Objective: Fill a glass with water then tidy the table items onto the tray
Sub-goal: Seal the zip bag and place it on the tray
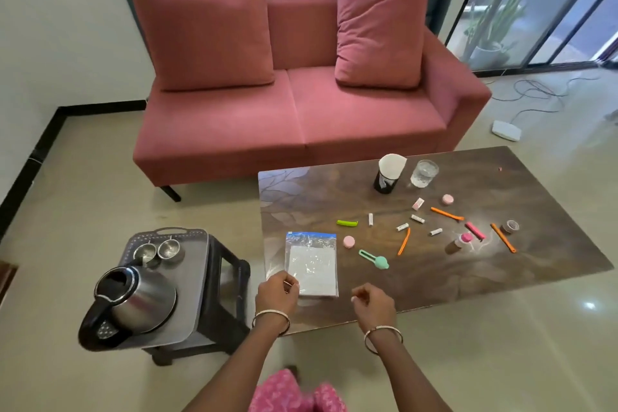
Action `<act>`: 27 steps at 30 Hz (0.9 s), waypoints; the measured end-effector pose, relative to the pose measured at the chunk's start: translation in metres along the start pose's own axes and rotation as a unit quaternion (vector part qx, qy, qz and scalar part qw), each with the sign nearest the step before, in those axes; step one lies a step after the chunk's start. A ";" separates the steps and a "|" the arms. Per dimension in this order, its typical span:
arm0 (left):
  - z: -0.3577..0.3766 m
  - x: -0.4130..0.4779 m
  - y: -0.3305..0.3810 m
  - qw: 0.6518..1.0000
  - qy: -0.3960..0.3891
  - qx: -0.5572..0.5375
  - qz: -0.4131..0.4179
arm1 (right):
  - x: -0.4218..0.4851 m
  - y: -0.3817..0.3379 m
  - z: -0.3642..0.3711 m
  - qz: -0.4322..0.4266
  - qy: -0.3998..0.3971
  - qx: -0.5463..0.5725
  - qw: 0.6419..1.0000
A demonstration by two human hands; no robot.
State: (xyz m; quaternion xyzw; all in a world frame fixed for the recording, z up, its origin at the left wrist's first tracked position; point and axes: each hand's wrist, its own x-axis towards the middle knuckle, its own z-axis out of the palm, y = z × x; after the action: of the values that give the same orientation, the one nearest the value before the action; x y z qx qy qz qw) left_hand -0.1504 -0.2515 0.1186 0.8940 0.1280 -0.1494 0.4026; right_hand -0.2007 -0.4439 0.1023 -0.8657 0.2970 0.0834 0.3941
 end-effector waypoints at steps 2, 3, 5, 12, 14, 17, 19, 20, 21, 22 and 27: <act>0.007 0.010 0.002 1.000 -0.001 0.008 -0.006 | 0.009 0.006 -0.004 0.006 0.004 0.008 1.000; 0.011 0.017 0.002 1.000 -0.001 0.010 -0.011 | 0.015 0.009 -0.004 0.011 0.003 0.007 1.000; 0.017 0.032 0.001 0.999 -0.001 -0.003 -0.032 | 0.025 0.010 -0.004 0.019 -0.009 -0.004 1.000; 0.048 0.111 -0.001 0.981 0.042 -0.062 -0.180 | 0.104 -0.006 0.013 0.033 -0.097 -0.046 0.994; 0.058 0.137 -0.002 0.972 0.039 -0.074 -0.219 | 0.131 -0.010 0.022 0.029 -0.118 -0.057 0.991; 0.075 0.184 -0.007 0.958 0.033 -0.092 -0.270 | 0.182 -0.012 0.044 0.014 -0.160 -0.089 0.983; 0.085 0.209 -0.010 0.948 0.030 -0.103 -0.300 | 0.210 -0.014 0.056 0.009 -0.192 -0.112 0.975; 0.089 0.222 -0.011 0.943 0.030 -0.109 -0.312 | 0.224 -0.015 0.063 0.005 -0.212 -0.118 0.970; 0.093 0.234 -0.013 0.939 0.033 -0.112 -0.323 | 0.236 -0.016 0.069 0.000 -0.235 -0.124 0.964; 0.097 0.247 -0.013 0.935 0.036 -0.120 -0.332 | 0.247 -0.017 0.075 -0.008 -0.260 -0.132 0.957; 0.115 0.295 -0.021 0.923 0.019 -0.154 -0.352 | 0.277 -0.014 0.103 -0.062 -0.368 -0.210 0.904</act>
State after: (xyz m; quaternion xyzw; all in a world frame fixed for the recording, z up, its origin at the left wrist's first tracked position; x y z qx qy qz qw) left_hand 0.0955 -0.2928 -0.0776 0.7207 0.4636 -0.2434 0.4543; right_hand 0.0405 -0.4855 -0.0633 -0.8529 0.0527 0.4316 0.2888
